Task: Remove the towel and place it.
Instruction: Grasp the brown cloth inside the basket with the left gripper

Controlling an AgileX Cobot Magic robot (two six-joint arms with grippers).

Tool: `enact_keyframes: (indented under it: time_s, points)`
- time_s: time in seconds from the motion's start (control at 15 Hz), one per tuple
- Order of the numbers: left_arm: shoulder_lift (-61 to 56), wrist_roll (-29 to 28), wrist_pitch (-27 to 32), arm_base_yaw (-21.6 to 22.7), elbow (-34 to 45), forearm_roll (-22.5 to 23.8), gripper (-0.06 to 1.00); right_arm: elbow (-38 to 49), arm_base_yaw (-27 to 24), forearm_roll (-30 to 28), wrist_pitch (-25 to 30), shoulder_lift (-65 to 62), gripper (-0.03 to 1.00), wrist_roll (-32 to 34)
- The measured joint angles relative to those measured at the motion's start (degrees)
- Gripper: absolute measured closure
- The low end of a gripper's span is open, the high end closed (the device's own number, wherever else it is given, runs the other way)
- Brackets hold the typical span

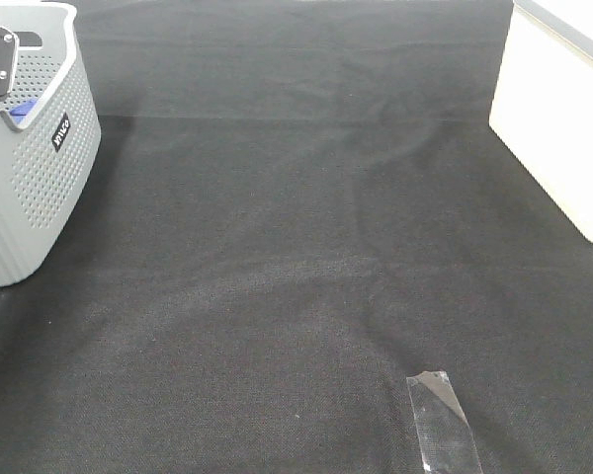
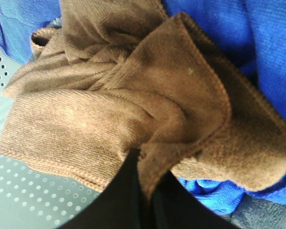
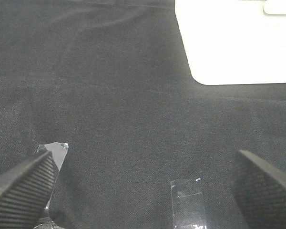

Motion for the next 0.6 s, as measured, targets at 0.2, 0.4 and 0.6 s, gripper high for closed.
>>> enact_keyframes:
  time_s: [0.2,0.4,0.6]
  points:
    - [-1.3,-1.3,-0.2,0.0,0.0,0.1,0.94,0.0,0.0,0.0,0.0,0.0,0.01,0.0]
    - [-5.7,-4.6,-0.2,0.0,0.0,0.0,0.94,0.0,0.0,0.0,0.0,0.0,0.01,0.0]
    - [-10.4,-8.0,0.6,0.0,0.0,-1.3,0.94,0.0,0.0,0.0,0.0,0.0,0.01,0.0]
